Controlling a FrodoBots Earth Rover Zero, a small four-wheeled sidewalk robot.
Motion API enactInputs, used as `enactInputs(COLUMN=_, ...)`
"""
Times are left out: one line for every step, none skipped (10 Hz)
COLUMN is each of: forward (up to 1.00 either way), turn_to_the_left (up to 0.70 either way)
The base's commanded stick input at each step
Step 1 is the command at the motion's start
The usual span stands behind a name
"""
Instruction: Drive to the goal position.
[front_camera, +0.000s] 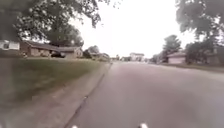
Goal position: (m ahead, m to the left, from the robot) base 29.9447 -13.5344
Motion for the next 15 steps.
enactInputs(forward=1.0, turn_to_the_left=0.0)
enactInputs(forward=1.0, turn_to_the_left=0.0)
enactInputs(forward=1.0, turn_to_the_left=0.0)
enactInputs(forward=1.0, turn_to_the_left=0.0)
enactInputs(forward=1.0, turn_to_the_left=0.0)
enactInputs(forward=1.0, turn_to_the_left=0.0)
enactInputs(forward=1.0, turn_to_the_left=0.0)
enactInputs(forward=1.0, turn_to_the_left=0.05)
enactInputs(forward=1.0, turn_to_the_left=0.04)
enactInputs(forward=1.0, turn_to_the_left=0.01)
enactInputs(forward=1.0, turn_to_the_left=0.0)
enactInputs(forward=1.0, turn_to_the_left=0.0)
enactInputs(forward=1.0, turn_to_the_left=0.0)
enactInputs(forward=1.0, turn_to_the_left=0.0)
enactInputs(forward=1.0, turn_to_the_left=0.0)
